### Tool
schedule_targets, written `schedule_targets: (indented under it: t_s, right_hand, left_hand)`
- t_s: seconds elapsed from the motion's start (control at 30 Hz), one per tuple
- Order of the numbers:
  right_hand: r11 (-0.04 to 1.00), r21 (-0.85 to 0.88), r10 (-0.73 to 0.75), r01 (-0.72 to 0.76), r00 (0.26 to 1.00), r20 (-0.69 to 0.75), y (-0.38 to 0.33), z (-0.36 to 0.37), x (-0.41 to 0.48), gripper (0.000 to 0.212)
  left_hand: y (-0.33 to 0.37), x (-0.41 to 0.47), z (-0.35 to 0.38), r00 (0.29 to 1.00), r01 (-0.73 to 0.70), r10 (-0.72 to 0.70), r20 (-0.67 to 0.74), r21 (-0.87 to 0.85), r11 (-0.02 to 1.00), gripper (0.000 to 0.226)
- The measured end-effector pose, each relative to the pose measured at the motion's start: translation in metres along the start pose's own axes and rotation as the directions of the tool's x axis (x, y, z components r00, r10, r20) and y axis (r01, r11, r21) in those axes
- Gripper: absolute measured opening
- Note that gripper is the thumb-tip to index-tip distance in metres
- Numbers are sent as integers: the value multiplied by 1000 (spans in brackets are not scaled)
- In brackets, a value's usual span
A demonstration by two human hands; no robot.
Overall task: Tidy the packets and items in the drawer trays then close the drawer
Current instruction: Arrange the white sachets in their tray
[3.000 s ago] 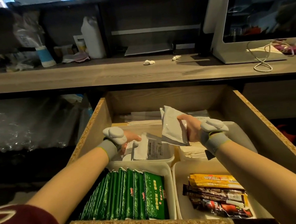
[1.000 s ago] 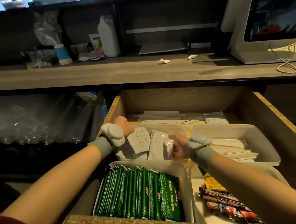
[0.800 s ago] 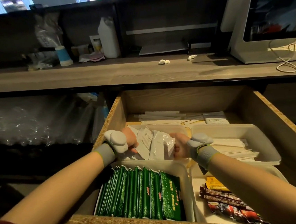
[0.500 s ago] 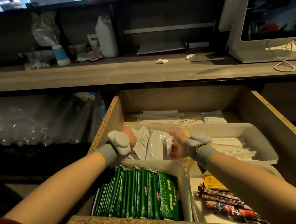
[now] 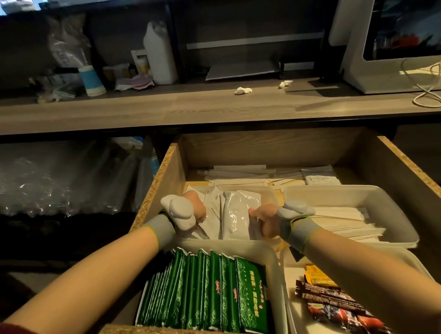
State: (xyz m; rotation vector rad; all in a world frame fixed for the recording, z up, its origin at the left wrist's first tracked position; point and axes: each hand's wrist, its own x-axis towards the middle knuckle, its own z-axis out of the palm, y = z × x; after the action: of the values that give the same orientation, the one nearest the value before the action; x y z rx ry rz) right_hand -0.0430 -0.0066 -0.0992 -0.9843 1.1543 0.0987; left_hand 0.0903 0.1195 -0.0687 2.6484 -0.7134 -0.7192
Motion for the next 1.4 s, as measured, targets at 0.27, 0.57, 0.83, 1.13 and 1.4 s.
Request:
schedule_targets:
  t_s: [0.27,0.57,0.83,1.13,1.4]
  right_hand:
    - [991,121,-61,51,995,82,-5,-6,1,31]
    - [992,45,-112,114,993,-41,3,10,16,21]
    - [999,-20,-46,46,998,-38,1,3,19,18]
    - [952,-223,-195,210,977,88,-4,29,15,16]
    - [857,-434,-282,277,958,53,-3,17,21,45]
  left_hand:
    - [3,-2,1,998,17,-18,54,16,1000,35]
    - [5,2,4,994,18,0,113,-157,987,30]
    - [20,-3,-8,985,-94,90,150,14,996,29]
    - [11,-5,-4,987,-156,154,37,59,986,35]
    - [6,5,-9,979,-149,145,144,13,989,33]
